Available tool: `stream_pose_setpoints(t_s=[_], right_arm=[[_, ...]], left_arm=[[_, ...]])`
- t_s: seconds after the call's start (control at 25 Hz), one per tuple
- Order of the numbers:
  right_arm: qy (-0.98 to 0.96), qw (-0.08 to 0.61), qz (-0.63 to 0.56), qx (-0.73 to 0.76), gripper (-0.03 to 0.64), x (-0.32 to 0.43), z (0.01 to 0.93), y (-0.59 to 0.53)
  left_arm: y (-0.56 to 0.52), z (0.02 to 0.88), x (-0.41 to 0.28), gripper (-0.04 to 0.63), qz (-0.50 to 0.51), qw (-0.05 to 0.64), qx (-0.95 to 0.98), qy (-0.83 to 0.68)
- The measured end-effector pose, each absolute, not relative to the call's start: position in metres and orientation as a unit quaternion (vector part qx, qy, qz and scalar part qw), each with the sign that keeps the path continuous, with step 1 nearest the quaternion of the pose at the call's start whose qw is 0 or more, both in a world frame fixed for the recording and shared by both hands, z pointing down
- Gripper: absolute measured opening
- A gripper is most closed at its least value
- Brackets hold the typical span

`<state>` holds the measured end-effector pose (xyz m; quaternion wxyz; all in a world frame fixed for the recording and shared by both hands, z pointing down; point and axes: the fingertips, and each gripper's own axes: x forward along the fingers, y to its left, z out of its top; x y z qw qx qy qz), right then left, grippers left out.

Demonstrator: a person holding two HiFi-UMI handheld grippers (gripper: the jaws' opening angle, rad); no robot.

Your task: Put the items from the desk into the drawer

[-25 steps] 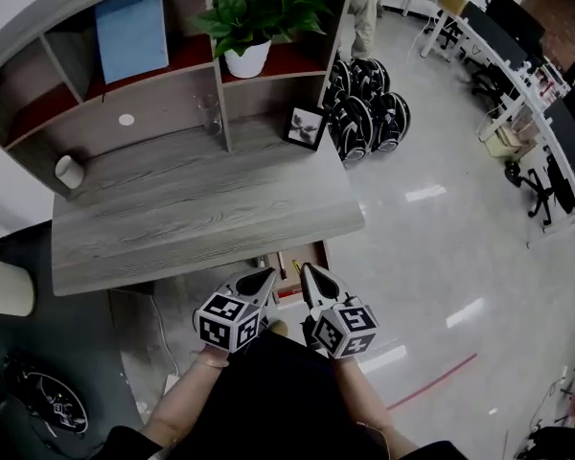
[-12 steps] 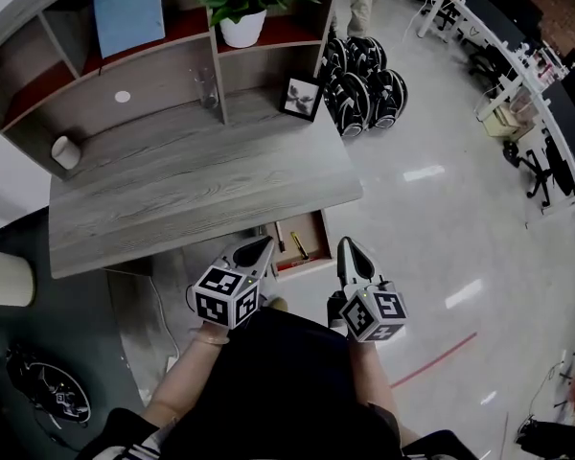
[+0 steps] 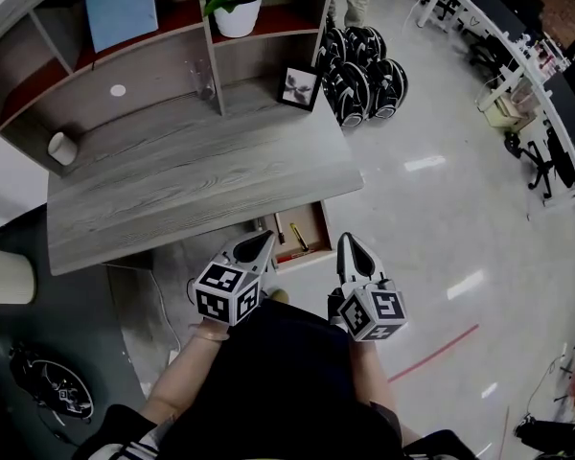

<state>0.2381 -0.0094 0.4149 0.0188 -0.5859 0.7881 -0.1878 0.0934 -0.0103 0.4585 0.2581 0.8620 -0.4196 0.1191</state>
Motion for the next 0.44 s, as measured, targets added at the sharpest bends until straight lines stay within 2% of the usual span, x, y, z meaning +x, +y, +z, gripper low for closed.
stream_pose_setpoints(t_s=[0.44], right_arm=[[0.795,0.006,-0.183,-0.578,-0.012,0.228,0.419,-0.012]], left_arm=[[-0.009,0.461,0.080,0.028,0.115,0.267,0.855,-0.430]])
